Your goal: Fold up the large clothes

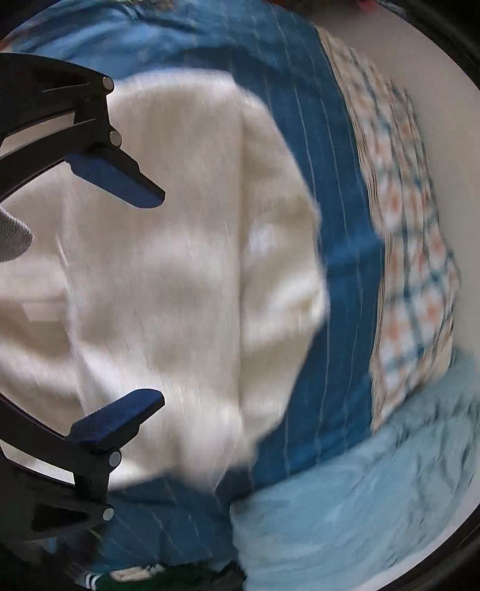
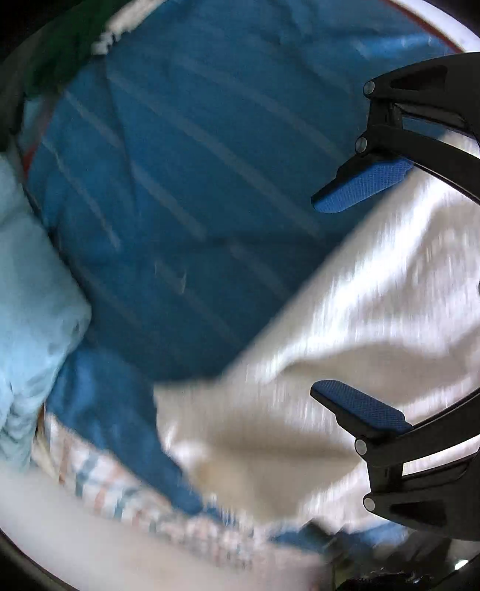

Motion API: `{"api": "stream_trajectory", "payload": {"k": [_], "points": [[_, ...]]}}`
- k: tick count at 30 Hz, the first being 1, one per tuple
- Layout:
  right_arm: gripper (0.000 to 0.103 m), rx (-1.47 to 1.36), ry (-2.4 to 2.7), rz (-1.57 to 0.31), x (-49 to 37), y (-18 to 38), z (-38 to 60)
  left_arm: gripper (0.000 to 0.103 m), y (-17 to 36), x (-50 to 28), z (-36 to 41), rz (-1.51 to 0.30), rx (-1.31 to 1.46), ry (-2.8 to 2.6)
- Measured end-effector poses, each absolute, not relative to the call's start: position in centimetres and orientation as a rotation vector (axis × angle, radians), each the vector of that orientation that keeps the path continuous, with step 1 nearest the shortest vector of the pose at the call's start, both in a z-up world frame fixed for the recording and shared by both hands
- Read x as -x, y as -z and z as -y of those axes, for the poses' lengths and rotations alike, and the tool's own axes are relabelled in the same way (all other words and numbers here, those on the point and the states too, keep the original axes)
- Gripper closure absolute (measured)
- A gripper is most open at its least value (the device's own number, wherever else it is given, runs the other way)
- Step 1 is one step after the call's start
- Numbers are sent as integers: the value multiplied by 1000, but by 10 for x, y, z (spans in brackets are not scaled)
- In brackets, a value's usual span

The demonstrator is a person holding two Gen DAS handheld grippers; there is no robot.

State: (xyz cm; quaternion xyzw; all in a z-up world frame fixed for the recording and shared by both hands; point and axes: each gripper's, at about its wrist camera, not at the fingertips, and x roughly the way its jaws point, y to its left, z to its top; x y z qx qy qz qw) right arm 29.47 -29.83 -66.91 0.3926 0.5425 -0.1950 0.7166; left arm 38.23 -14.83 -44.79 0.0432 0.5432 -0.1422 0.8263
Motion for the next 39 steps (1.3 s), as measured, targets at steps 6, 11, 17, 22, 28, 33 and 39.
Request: {"api": "stream_trajectory", "payload": {"k": [6, 11, 17, 22, 28, 33, 39], "points": [[10, -863, 264, -1190, -375, 677, 284, 3, 444, -356, 38, -1115, -187, 43], [73, -808, 95, -1380, -426, 724, 254, 3, 484, -352, -31, -1218, -210, -172], [86, -675, 217, -1319, -431, 702, 259, 3, 495, -346, -57, -1236, -177, -224], [63, -752, 204, -1372, -421, 699, 266, 3, 483, -361, -42, -1217, -181, -180], [50, -693, 413, -1364, -350, 669, 308, 3, 479, -373, -30, -1192, -209, -156], [50, -714, 339, -1498, -328, 710, 314, 3, 499, -363, -17, -1237, -260, -148], [94, -727, 437, -1506, -310, 737, 315, 3, 516, -352, -12, -1271, -283, -171]]}}
